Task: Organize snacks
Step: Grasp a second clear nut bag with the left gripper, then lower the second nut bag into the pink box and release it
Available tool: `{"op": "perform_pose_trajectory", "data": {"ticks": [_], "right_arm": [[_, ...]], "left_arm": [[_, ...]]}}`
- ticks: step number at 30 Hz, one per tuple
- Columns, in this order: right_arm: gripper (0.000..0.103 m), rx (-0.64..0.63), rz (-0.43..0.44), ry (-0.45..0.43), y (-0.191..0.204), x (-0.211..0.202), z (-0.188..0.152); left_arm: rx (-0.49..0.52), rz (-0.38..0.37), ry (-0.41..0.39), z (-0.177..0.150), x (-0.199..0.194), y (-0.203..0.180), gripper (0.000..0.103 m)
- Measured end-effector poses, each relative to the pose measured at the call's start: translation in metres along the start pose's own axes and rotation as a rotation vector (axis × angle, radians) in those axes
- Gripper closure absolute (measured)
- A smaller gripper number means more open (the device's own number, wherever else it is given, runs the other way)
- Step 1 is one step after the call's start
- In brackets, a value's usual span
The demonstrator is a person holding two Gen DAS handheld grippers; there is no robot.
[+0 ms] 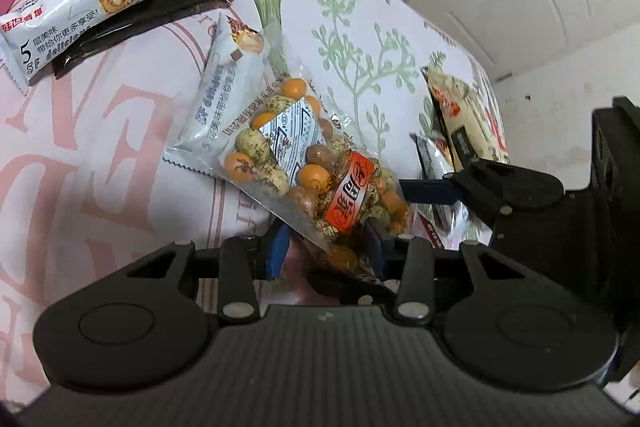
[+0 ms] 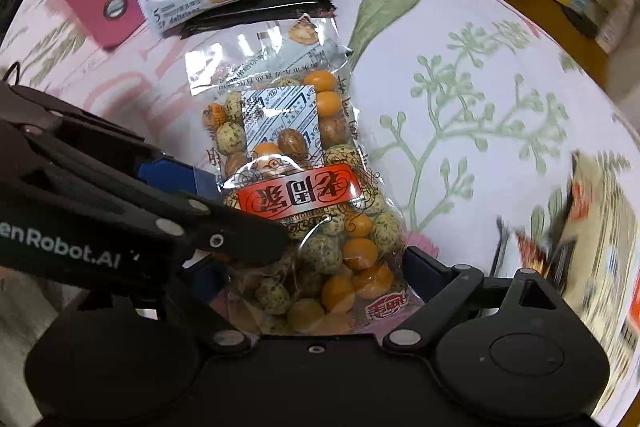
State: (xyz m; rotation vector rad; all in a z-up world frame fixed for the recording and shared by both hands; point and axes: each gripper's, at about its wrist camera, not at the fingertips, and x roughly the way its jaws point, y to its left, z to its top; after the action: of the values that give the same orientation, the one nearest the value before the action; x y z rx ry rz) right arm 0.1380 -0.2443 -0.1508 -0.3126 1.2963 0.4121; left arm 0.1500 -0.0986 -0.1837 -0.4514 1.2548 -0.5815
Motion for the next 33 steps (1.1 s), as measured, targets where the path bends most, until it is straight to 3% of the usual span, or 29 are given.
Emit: {"op": "perform_pose_trajectory", "data": {"ticks": [5, 9, 17, 26, 33], "right_arm": [[0.012, 0.031, -0.075, -0.022, 0.03, -0.01, -0.015], [0.012, 0.101, -0.082, -0.023, 0.049, -0.025, -0.021], [0.012, 0.199, 0.003, -0.036, 0.079, -0.069, -0.016], [0.012, 0.195, 0.0, -0.243, 0.122, -0.13, 0.014], [0.012, 0.15, 0.084, -0.365, 0.137, -0.142, 0.066]], "left_arm": [[0.043, 0.008, 0.079, 0.0, -0.009, -0.001, 0.063], [0.094, 0.044, 0.12, -0.007, -0.028, -0.01, 0.064], [0.154, 0.078, 0.143, -0.019, -0.094, -0.02, 0.063], [0.173, 0.092, -0.048, -0.005, -0.187, -0.016, 0.059], [0.184, 0.159, -0.192, 0.029, -0.241, 0.007, 0.058]]}}
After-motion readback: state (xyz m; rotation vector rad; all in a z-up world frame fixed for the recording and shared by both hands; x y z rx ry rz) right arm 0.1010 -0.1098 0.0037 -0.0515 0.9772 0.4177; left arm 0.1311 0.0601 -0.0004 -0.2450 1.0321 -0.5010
